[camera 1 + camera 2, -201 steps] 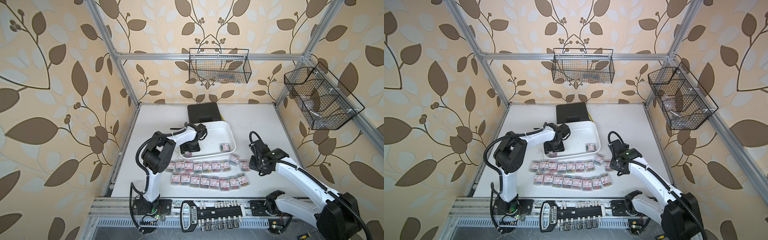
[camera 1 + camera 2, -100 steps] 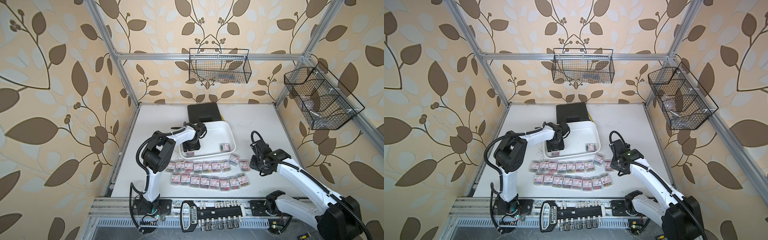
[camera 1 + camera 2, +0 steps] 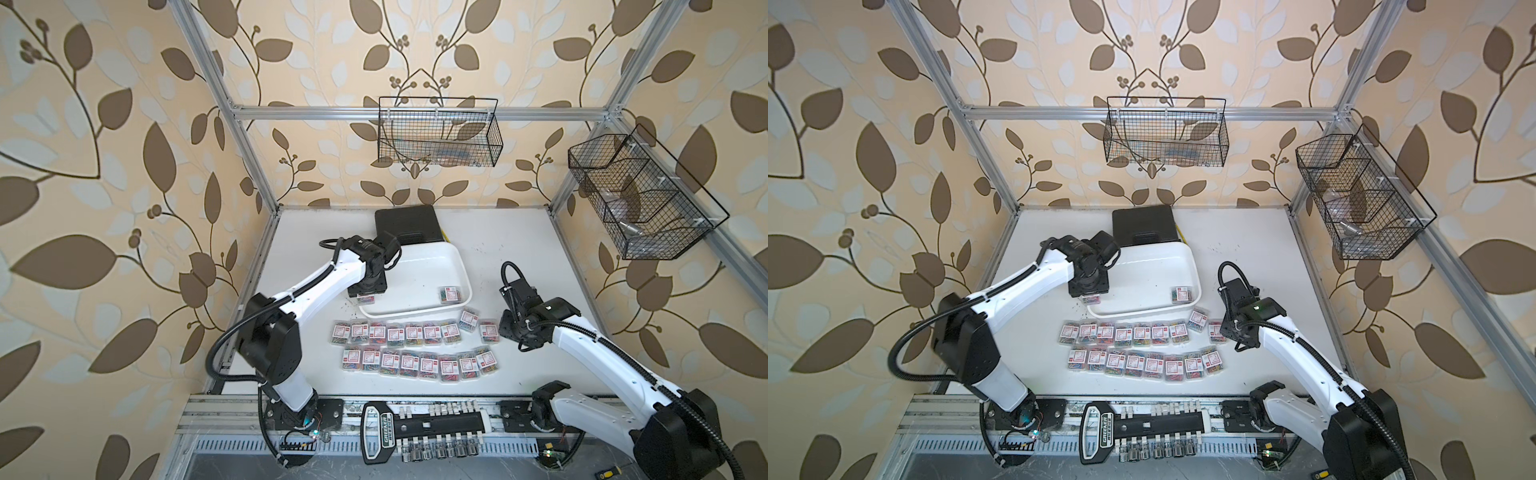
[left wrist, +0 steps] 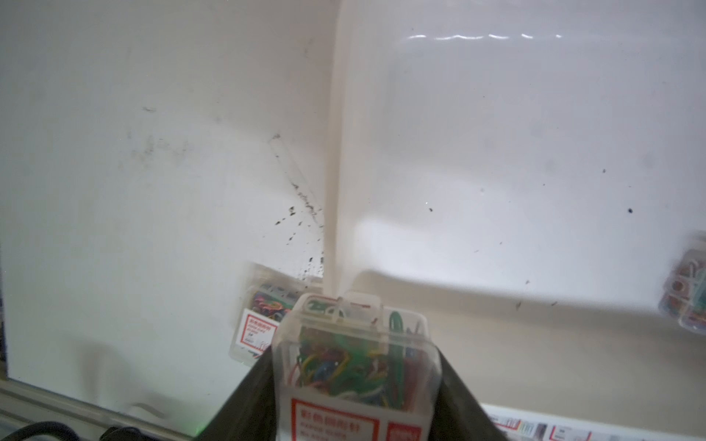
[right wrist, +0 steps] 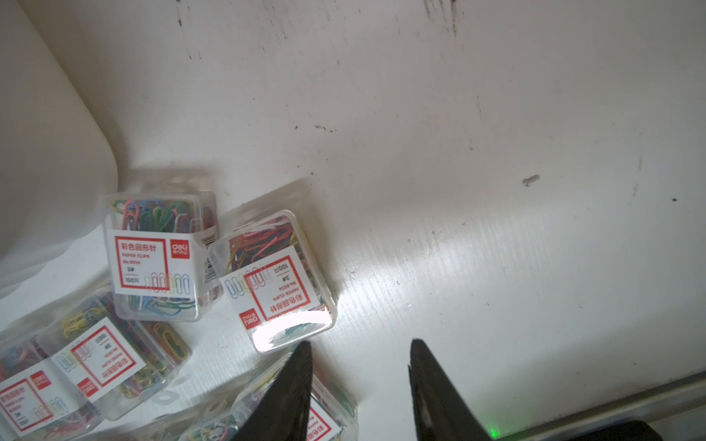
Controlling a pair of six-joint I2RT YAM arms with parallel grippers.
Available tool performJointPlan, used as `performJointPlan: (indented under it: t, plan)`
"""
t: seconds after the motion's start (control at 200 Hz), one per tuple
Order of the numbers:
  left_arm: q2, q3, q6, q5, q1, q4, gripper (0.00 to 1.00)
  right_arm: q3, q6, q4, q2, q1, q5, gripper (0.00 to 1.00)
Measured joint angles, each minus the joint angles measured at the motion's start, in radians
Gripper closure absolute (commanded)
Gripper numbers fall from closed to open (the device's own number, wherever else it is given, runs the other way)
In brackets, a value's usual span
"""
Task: Take the paper clips out of the storage box
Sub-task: Pick up the boxed paper clips from the storage box, then place the boxed paper clips at the center of the board.
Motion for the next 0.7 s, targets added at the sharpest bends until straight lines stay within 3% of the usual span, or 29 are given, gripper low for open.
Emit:
performJointPlan:
  t: [0.115, 0.375, 0.7]
  plan:
    - [-0.106, -0.121, -0.005, -0.013, 0.0, -0.06, 0.59, 0.0, -0.004, 0.017, 0.035, 0.0, -0.001, 0.58]
    - [-0.186, -0.354, -0.083, 0.019, 0.0, -0.102, 0.6, 0.026, -0.023, 0.04, 0.101, 0.0, -0.004, 0.58]
    - [-0.233, -0.507, -0.17, 0.069, 0.0, -0.064, 0.6, 0.031, -0.03, 0.054, 0.115, 0.0, -0.007, 0.58]
